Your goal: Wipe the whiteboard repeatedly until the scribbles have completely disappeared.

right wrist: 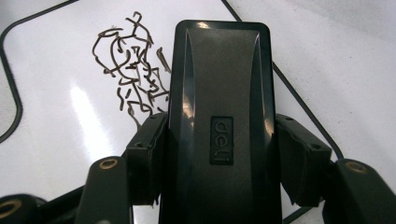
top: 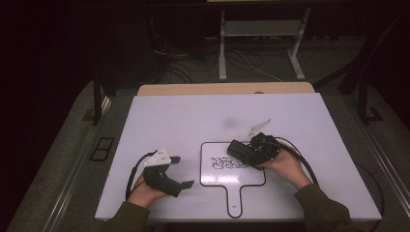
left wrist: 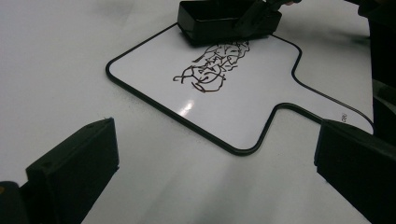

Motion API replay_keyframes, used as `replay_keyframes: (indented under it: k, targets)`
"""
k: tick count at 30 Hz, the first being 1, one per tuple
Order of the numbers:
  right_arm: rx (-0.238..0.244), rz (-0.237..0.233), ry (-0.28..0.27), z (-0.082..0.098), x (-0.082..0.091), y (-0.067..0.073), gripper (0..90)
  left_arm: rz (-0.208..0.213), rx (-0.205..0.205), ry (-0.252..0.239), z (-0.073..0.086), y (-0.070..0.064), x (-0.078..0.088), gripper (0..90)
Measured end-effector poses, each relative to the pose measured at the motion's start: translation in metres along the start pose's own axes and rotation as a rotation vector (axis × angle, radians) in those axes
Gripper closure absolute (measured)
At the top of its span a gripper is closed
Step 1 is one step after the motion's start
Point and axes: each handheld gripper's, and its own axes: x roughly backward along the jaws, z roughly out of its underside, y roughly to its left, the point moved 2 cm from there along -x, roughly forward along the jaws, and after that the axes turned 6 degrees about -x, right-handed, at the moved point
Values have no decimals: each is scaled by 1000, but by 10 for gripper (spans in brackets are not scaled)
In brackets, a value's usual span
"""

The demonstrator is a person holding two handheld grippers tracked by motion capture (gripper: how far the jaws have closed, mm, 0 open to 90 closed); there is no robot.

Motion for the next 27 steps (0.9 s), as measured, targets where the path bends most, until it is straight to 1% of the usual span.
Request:
replay_keyframes:
  k: [2,12,21,24,25,26,27]
  targets:
    - [5,4,-4,0,-1,0,385,0,1,-1,0,0,0,0]
    - [15,23,12,1,-6,-1,385,0,1,-3,0,0,0,0]
    - [12,15,12,1,-6,0,385,2,0,-1,0,0,0,0]
    - [17,13,16,1,-6,1,385,1,1,-2,0,0,0,0]
    - [27,23,19,1,-6,1,385,1,0,-2,0,0,0,0]
    - [24,21,17,1,-6,2,385,1,0,-2,0,0,0,0]
    - [18,9,16,1,-6,3,385,1,-1,-1,0,0,0,0]
